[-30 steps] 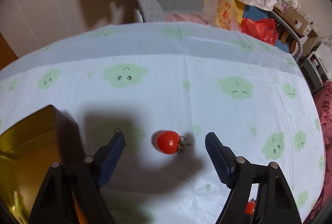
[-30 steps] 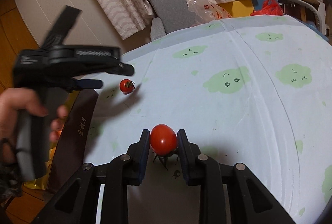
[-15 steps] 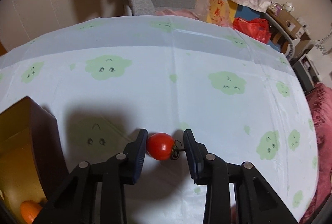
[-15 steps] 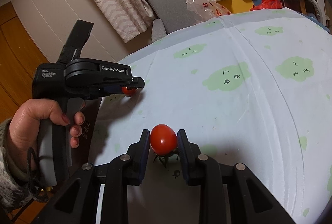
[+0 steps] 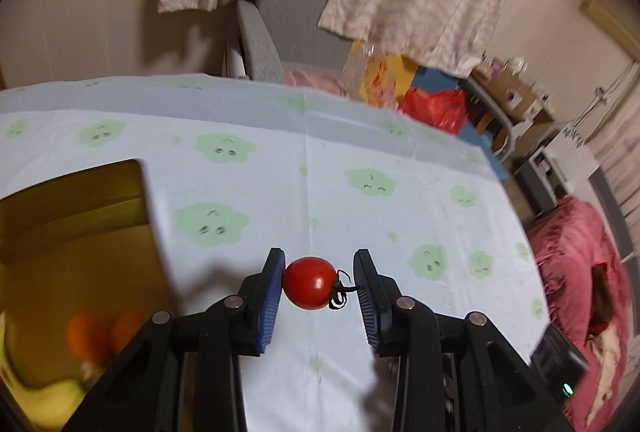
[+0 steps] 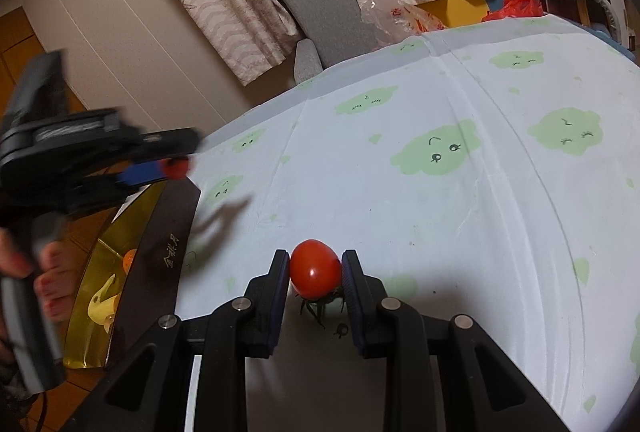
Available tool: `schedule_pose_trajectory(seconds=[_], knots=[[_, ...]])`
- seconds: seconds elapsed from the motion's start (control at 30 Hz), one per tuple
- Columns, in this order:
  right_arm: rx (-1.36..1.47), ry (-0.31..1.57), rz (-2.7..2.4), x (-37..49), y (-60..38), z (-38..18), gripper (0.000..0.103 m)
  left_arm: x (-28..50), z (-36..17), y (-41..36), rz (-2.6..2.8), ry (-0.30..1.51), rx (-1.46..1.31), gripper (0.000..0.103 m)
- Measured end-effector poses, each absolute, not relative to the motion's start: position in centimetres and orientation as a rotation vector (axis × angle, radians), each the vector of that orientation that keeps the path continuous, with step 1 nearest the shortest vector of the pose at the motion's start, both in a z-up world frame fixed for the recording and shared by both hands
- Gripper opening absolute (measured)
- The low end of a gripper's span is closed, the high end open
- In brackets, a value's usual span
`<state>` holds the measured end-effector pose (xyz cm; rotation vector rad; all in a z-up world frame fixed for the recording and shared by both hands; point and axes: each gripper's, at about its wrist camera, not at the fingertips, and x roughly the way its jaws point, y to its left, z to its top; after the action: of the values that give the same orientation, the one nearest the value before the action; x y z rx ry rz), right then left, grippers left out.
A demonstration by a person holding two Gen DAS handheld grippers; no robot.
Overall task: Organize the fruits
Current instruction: 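Lower both cherry tomatoes into the gold tray and open both tools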
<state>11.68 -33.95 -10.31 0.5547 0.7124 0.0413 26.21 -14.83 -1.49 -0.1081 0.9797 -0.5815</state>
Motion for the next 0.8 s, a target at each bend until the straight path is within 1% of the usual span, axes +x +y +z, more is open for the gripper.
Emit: schedule_pose_trajectory(seconds=[0.17, 0.37, 0.6, 0.8], knots=[[0.597, 0.703, 0.046, 10.0, -33.5, -9.1, 0.027, 23.5, -0.6, -8.4, -0.525, 0.935, -0.173, 0.036], [0.571, 0.643, 0.129, 8.8, -30.1, -5.0, 0.027, 20.1, -1.4, -1.1, -0.389, 0.901, -0.151, 0.036], [0.454, 0.661, 0.301, 10.1, -21.8, -1.7, 0.027, 17.0, -3.6, 5.0, -0.279, 0.890, -0.110, 0.036], [0.334, 0.760, 0.421, 11.9, -14.3, -2.1, 0.027, 15.6, -5.7, 7.1, -0.223, 0.914, -0.069, 0.036]])
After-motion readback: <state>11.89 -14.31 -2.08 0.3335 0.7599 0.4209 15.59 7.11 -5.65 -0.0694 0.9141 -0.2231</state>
